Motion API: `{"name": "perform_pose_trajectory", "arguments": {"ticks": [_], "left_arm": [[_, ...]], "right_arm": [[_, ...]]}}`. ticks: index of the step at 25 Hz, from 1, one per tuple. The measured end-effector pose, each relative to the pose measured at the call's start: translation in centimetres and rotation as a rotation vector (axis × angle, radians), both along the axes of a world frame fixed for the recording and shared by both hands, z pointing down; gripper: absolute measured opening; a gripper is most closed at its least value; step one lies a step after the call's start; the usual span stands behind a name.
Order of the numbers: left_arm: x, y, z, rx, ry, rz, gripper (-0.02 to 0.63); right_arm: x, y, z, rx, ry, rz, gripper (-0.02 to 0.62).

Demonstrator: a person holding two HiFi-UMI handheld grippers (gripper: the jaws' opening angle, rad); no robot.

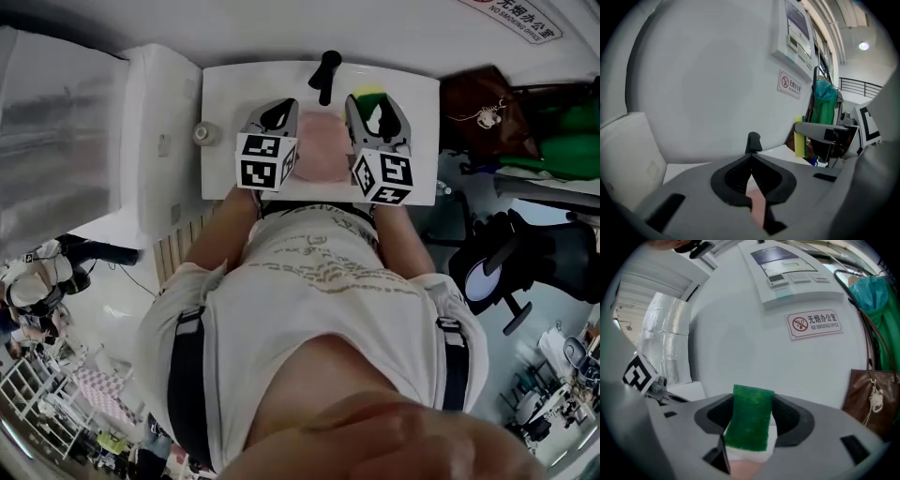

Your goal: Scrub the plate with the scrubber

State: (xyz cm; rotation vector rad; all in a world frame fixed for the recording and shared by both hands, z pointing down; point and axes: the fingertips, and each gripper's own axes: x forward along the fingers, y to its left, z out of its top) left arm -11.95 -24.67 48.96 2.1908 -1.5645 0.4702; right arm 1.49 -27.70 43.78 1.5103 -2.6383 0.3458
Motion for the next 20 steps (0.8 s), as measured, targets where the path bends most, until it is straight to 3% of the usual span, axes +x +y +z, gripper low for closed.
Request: {"name": "perform_pose_trajectory", "arguments": {"ticks": [5, 10, 16, 20], "left_arm": [[-0.5, 0.9, 4.3, -0.128, 0.042, 0.007, 0.022], [-0.7, 2.4, 10.0, -0.333, 0.086, 0.043, 0.023], [-2.9, 4.4, 16.1, -0.557, 0.036, 0.03, 0.025], [-4.2, 5.9, 19.0, -0.652, 0.046, -0.008, 0.026]], "right_arm": [[-0.4, 0.2, 0.9, -0.025, 0.007, -0.016, 0.253], [-0.3, 0.9, 1.7, -0.048, 0.018, -0.021, 0.253], [0.1, 1.7, 3.8, -0.094, 0.051, -0.03, 0.253], [0.4, 2.3, 4.6, -0.12, 0.057, -0.032, 0.253]]}}
